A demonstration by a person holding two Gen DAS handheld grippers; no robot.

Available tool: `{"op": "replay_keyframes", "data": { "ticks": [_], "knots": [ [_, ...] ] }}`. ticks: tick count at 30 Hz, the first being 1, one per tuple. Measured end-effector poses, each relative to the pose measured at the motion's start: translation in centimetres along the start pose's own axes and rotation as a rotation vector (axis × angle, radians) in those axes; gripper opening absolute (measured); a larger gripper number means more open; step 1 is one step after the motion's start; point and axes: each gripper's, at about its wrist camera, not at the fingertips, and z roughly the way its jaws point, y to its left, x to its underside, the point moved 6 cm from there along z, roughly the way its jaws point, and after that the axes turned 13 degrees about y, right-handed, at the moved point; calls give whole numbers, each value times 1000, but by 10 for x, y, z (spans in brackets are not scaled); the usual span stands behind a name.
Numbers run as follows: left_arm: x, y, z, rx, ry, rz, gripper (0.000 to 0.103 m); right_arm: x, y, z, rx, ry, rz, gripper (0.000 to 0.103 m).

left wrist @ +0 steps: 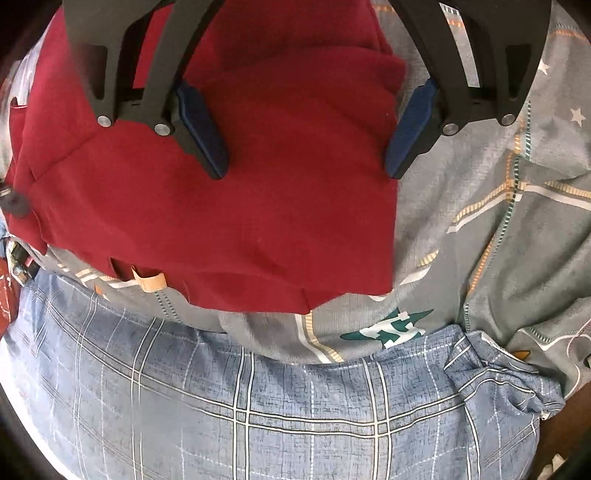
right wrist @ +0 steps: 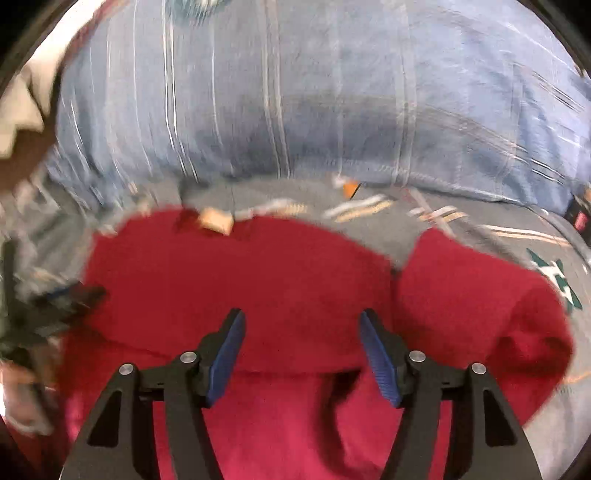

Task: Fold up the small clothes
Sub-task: 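Grasp the other sleeve with the right tool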

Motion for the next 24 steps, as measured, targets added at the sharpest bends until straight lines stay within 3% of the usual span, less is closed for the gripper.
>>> {"op": "replay_keyframes", "data": {
  "ticks": [2,4,7,15,17,18,19,21,24],
  "knots": [
    [1,0,-1,3,-1,-2,87,4,-19,-25,42,-40,21,69],
    [1,1,0,4,0,-5,87,12,-49,-51,136,-71,56,80],
    [1,0,1,-7,-3,-4,87,27,-96,-69,228,-71,145,83],
    [0,0,3,-13,-9,-4,88,53,-160,-25,213,42,327,82],
    [-1,-1,3,-14,-8,-3,88,52,-165,-17,193,34,334,66],
    [-1,0,3,-12,-8,-3,88,50,-163,-15,184,33,314,21],
    [-1,0,3,-11,-7,-4,88,48,-161,-14,182,36,285,7],
    [-1,0,3,-10,-5,-5,88,45,-156,-22,251,10,222,6],
    [-1,1,3,-9,-5,-5,88,38,-155,-55,435,-62,127,6]
  ]
}}
